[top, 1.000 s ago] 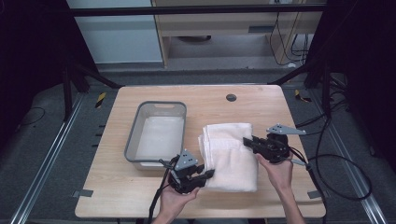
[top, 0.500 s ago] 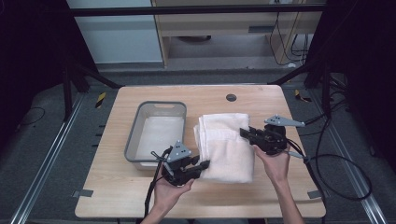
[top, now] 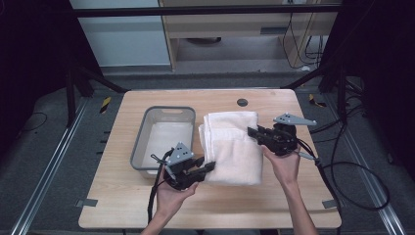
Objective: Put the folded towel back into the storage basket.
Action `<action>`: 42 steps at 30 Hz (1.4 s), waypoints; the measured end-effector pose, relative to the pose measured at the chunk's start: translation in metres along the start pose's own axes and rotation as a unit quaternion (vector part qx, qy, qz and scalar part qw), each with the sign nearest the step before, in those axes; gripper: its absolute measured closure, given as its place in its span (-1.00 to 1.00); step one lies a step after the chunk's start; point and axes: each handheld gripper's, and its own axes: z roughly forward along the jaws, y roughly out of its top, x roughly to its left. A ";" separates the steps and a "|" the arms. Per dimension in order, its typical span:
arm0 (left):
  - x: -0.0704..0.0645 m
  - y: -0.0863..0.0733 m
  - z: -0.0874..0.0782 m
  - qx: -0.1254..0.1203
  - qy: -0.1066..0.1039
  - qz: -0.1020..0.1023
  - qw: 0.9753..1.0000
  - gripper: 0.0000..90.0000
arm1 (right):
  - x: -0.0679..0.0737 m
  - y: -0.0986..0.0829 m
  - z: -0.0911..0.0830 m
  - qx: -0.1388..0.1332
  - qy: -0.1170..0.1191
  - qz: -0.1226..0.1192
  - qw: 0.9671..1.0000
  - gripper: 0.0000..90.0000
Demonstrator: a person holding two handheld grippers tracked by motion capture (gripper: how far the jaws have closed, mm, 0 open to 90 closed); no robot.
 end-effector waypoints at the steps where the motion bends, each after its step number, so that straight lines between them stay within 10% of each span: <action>1: 0.001 0.001 -0.001 -0.001 0.001 -0.001 1.000 0.52 | 0.000 0.000 0.000 0.000 0.000 0.000 1.000 0.61; 42: 0.046 0.016 -0.066 -0.044 0.051 -0.002 0.998 0.53 | 0.055 0.050 0.048 -0.032 0.030 -0.028 0.999 0.61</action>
